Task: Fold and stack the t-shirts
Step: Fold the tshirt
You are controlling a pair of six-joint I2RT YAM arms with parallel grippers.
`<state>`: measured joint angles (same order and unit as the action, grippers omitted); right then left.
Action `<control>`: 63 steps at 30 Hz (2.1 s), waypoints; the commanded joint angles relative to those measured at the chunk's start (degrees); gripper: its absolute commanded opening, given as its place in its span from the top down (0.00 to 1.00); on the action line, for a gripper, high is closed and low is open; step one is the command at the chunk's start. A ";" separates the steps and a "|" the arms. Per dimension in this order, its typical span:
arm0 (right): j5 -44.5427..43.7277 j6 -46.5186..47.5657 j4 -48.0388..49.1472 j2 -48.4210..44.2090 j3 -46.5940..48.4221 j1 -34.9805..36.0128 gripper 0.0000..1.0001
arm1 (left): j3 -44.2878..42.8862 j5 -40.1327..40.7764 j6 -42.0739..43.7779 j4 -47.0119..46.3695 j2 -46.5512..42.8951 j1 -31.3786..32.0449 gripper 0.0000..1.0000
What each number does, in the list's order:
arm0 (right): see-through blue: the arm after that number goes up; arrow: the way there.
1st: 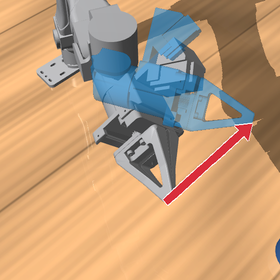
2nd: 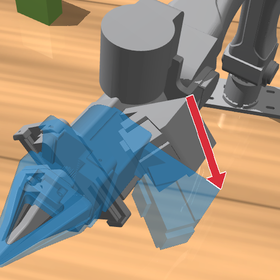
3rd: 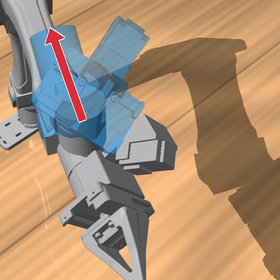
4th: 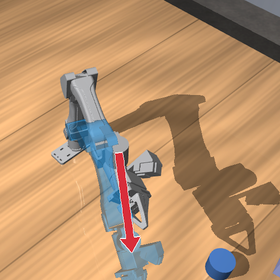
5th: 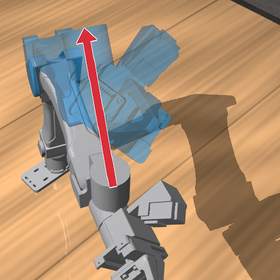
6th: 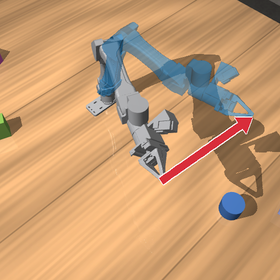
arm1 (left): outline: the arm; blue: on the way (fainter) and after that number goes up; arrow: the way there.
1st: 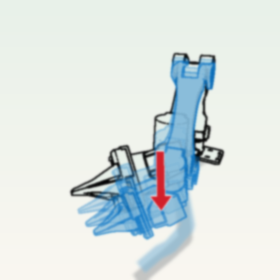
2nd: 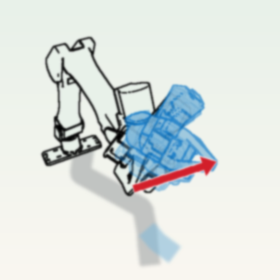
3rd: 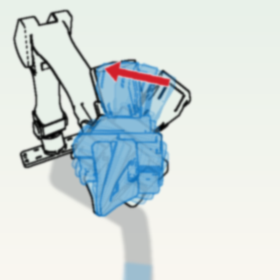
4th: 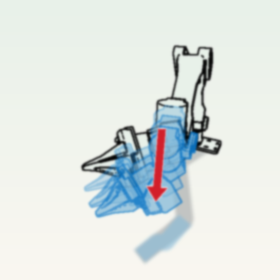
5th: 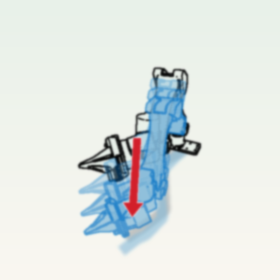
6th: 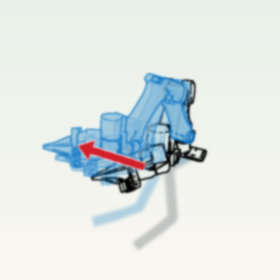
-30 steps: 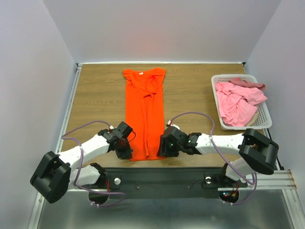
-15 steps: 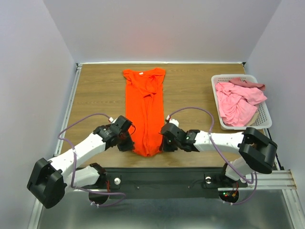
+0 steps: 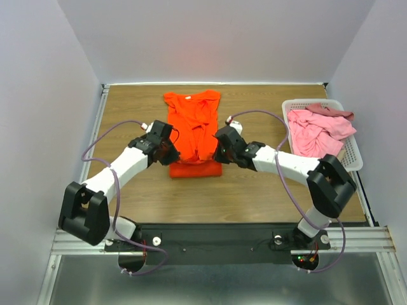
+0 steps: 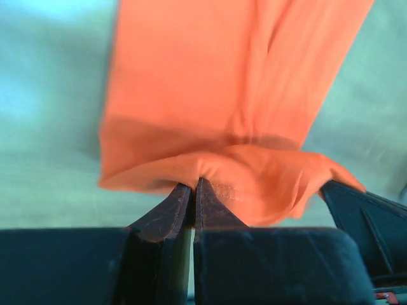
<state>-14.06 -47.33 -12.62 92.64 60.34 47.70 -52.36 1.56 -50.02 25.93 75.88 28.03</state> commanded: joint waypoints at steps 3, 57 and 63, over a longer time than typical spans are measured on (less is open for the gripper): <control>-1.05 5.93 0.76 5.96 9.96 -4.28 1.00 | -6.69 -1.21 5.72 -5.37 5.06 -5.53 1.00; 2.21 25.35 -0.12 26.44 26.84 -10.61 0.00 | 6.22 -7.71 10.29 -19.08 14.03 -13.97 0.09; -4.11 24.57 -0.12 32.16 35.98 -10.70 0.00 | 5.95 -7.19 10.47 -19.69 17.28 -13.97 0.57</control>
<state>-11.46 -23.31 -14.59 123.70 91.26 36.84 -46.59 -5.80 -39.72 5.78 90.41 14.13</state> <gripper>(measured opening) 0.997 0.479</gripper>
